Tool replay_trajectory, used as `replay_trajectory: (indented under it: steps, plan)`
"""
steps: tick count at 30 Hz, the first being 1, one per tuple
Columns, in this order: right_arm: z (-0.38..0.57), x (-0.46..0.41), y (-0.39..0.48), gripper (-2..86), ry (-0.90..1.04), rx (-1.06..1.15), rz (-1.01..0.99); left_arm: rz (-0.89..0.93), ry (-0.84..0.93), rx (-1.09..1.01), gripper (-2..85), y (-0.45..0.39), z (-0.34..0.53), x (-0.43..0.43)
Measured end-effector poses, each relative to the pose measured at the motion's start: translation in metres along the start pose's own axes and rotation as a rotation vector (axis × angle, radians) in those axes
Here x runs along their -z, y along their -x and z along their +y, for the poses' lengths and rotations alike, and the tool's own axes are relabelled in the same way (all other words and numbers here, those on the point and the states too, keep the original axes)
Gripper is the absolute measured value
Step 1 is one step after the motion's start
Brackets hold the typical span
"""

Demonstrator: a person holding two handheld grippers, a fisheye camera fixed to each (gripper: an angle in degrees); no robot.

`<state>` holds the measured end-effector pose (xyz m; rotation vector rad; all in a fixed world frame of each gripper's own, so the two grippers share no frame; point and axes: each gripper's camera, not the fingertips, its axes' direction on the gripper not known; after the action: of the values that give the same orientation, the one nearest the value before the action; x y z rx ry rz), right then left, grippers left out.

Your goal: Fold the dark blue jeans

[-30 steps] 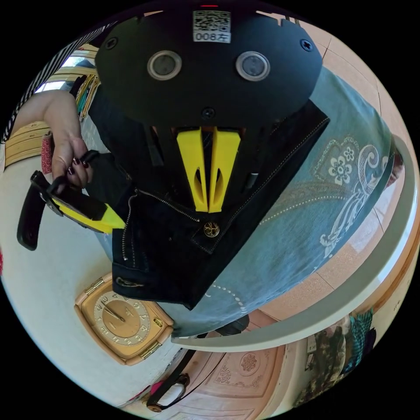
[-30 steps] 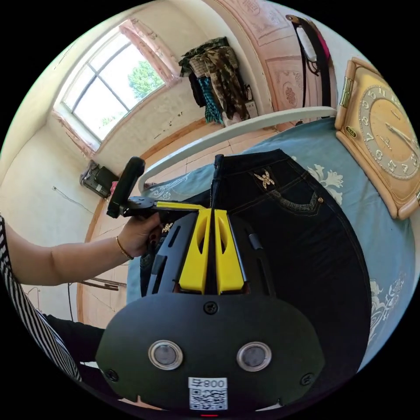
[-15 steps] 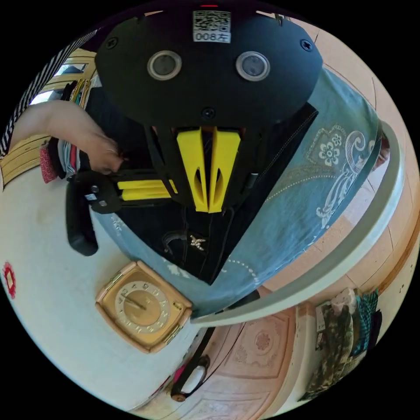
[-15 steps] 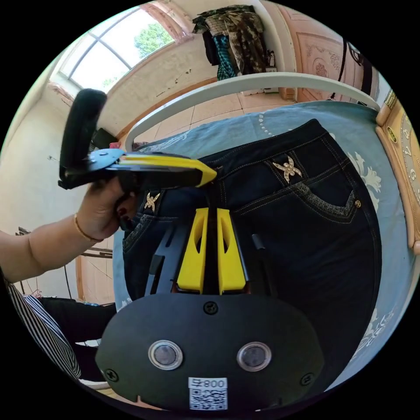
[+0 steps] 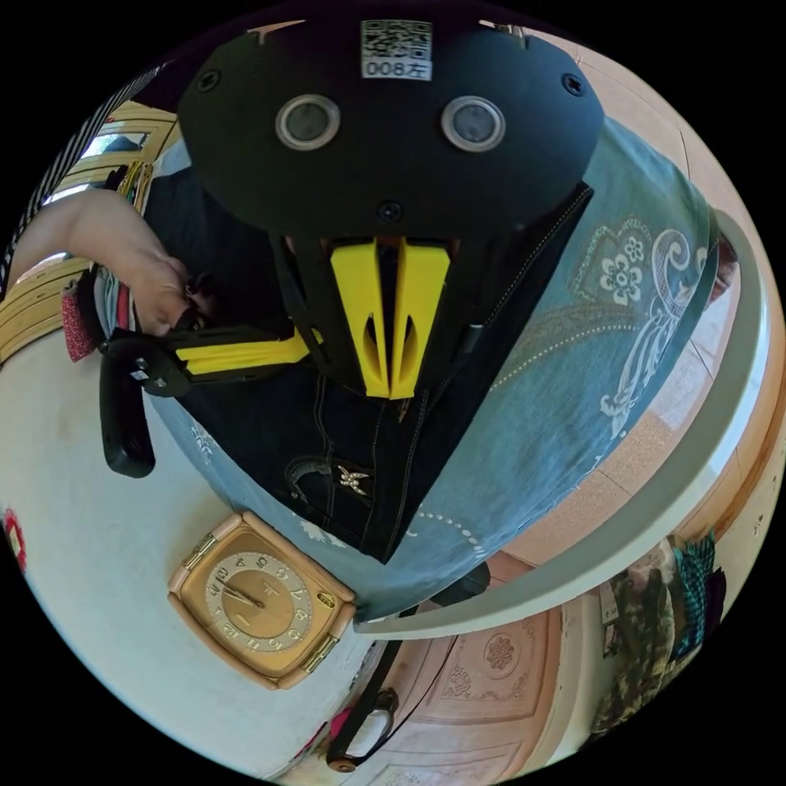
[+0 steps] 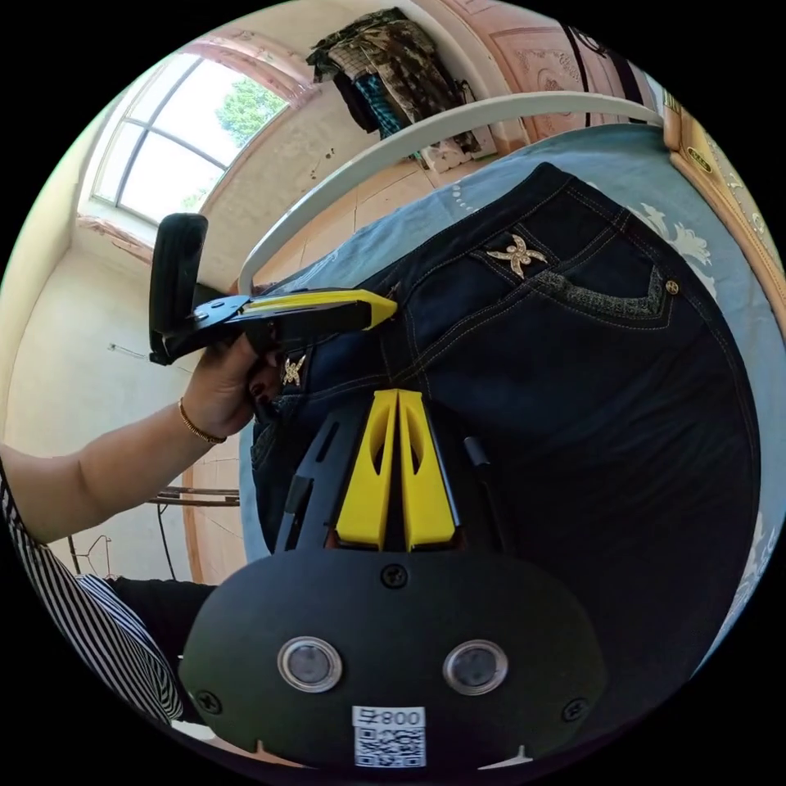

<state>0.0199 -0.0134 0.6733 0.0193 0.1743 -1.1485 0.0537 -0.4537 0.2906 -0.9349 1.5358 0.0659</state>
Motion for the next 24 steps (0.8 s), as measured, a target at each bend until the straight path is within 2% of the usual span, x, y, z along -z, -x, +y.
replay_trajectory:
  steps: [4,8,12,17,24]
  plan:
    - [-0.004,0.014,0.012,0.1,-0.001,-0.005,0.005,-0.010,-0.001,-0.002,0.3,-0.017,0.001,-0.002]
    - [0.023,0.063,0.019,0.3,-0.121,-0.045,-0.003,0.105,-0.038,0.086,0.8,-0.026,0.002,0.007]
    - [0.077,0.112,0.007,0.9,-0.210,-0.138,-0.018,0.232,-0.117,0.034,2.4,-0.052,0.004,0.017]
    - [0.169,0.179,-0.014,4.8,-0.250,-0.330,0.024,0.288,-0.010,-0.209,7.4,-0.124,-0.023,-0.012]
    - [0.227,0.251,-0.022,6.9,-0.207,-0.435,0.177,0.283,0.223,-0.502,9.0,-0.232,-0.083,-0.085]
